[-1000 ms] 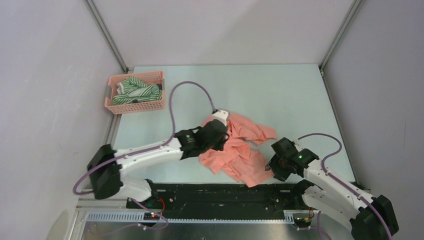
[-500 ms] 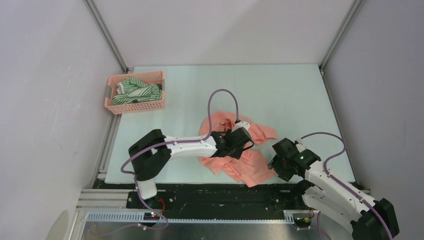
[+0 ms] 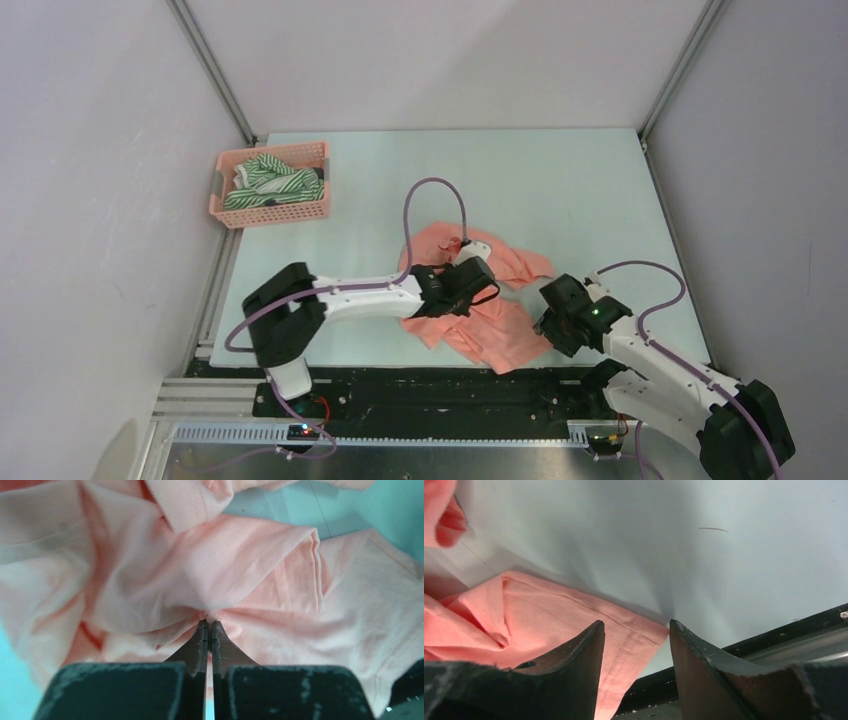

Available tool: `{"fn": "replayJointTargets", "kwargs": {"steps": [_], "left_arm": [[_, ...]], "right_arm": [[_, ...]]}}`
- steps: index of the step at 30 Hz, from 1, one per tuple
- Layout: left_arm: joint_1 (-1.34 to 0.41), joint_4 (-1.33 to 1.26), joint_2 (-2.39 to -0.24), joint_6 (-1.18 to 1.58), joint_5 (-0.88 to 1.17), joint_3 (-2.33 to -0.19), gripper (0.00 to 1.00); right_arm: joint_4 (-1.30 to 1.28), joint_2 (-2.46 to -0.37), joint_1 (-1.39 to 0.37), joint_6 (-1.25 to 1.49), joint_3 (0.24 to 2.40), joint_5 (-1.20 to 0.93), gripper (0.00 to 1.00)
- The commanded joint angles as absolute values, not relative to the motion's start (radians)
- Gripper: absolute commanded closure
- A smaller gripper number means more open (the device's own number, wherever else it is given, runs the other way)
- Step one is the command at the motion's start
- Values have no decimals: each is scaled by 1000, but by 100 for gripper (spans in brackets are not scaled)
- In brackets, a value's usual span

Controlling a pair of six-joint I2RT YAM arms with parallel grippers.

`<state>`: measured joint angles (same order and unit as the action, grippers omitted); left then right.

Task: Fold and stack the mixed laundry pile
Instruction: Flatten out the T-shirt at the center of the board.

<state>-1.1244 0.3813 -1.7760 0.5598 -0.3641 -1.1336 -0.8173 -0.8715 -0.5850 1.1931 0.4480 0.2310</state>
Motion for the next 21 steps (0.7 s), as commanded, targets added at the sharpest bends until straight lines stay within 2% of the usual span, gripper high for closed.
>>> {"fn": "replayJointTargets", "kwargs": {"steps": [1, 7, 9, 11, 12, 14, 18, 21], "left_arm": [[-1119, 391, -1590, 562, -438, -1110, 100], [-1104, 428, -1460, 557, -471, -1082, 100], [-1089, 434, -1420, 559, -468, -1069, 100], [-1072, 444, -1384, 559, -467, -1057, 100], [-1065, 448, -1361, 561, -466, -1049, 100], [-1040, 462, -1324, 559, -464, -1037, 100], [-944, 502, -1242, 512, -466, -1053, 100], [-788, 531, -1205, 463, -434, -1109, 100]], "right_arm": [[-755, -888, -590, 1200, 427, 244, 46], [-764, -884, -593, 1228, 428, 237, 50], [-744, -893, -595, 1226, 422, 234, 56], [-713, -915, -595, 1221, 415, 229, 70], [-696, -929, -594, 1216, 415, 228, 84], [-683, -934, -579, 1191, 434, 234, 99], [-748, -869, -467, 1052, 599, 334, 100], [-715, -815, -287, 857, 760, 369, 100]]}}
